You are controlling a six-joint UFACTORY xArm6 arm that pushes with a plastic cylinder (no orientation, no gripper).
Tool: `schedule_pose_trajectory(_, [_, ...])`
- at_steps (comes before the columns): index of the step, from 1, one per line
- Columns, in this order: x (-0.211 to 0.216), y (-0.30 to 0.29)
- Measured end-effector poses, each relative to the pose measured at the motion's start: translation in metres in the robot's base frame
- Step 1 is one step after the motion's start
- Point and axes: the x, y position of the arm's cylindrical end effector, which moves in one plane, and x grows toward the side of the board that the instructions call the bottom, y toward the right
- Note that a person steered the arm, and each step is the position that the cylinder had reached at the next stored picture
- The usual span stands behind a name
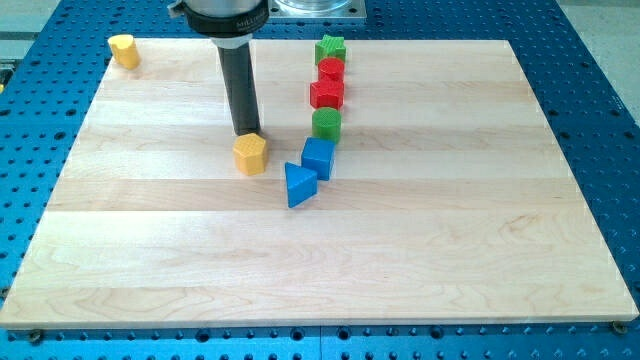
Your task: Separate the hexagon from the heart
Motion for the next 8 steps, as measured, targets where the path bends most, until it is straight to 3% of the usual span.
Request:
schedule_pose_trajectory(1, [0.097,-0.012])
schedule_pose_trajectory(2, [0.104,-0.034])
schedule_pose_trajectory(3, [0.075,-0.033])
schedule_pose_trajectory(5, [0.121,0.049])
schedule_pose_trajectory(6, [0.123,0.013])
schedule_pose_trajectory(7, [0.096,-0.016])
schedule_pose_trajectory(8, [0.078,0.002])
